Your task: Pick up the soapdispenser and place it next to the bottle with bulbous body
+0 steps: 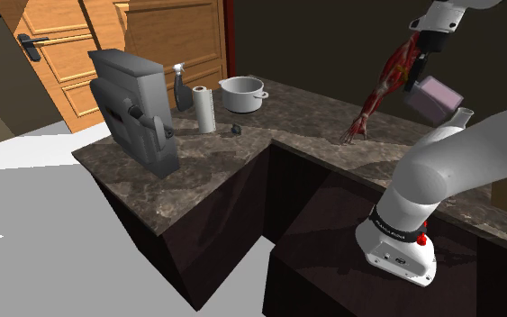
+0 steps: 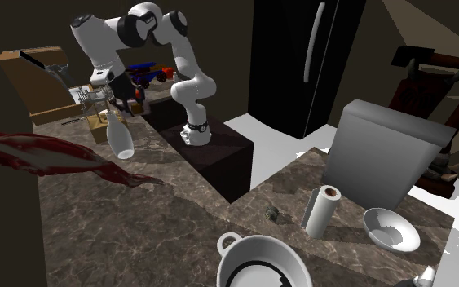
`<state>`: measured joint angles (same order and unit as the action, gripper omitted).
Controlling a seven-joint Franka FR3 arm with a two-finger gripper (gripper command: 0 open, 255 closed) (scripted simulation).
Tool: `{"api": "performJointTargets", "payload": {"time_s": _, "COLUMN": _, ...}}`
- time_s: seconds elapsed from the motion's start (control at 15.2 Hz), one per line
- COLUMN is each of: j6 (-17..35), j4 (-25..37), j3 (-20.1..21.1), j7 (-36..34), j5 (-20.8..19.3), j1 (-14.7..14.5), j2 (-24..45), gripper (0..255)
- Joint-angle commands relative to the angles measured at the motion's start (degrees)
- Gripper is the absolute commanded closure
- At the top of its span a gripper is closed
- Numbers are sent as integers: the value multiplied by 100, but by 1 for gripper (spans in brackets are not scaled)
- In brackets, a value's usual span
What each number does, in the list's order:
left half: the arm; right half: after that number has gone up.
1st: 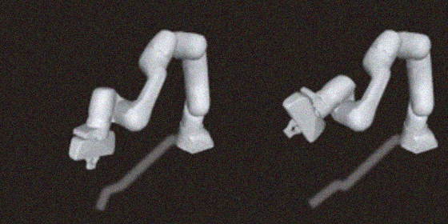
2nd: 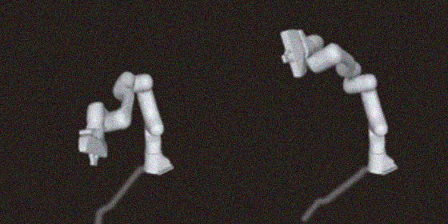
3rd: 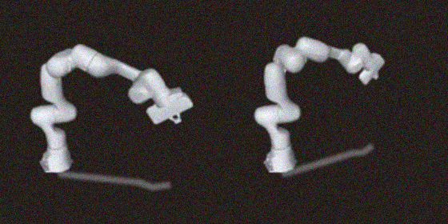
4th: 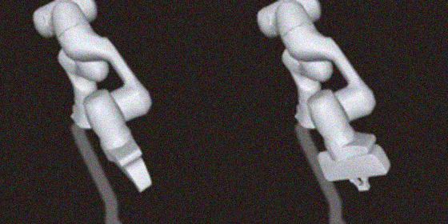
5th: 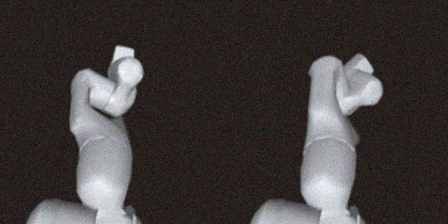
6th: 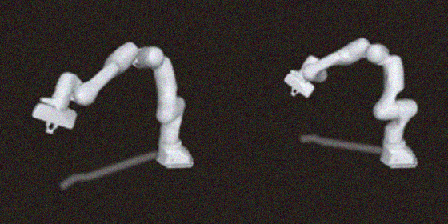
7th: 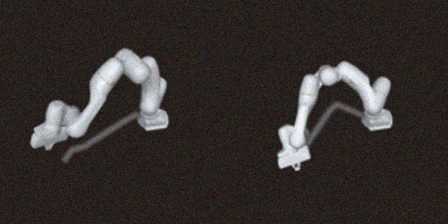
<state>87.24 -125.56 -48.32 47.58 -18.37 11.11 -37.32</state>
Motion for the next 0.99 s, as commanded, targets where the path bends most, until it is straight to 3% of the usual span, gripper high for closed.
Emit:
{"api": "performJointTargets", "payload": {"time_s": 0.0, "j6": 136, "j4": -137, "j3": -50, "j7": 6, "j5": -38, "j1": 12, "j2": -10, "gripper": 255}}
{"api": "performJointTargets", "payload": {"time_s": 0.92, "j6": 1195, "j4": -1027, "j3": -544, "j7": 69, "j5": -285, "j1": -4, "j2": 113, "gripper": 255}}
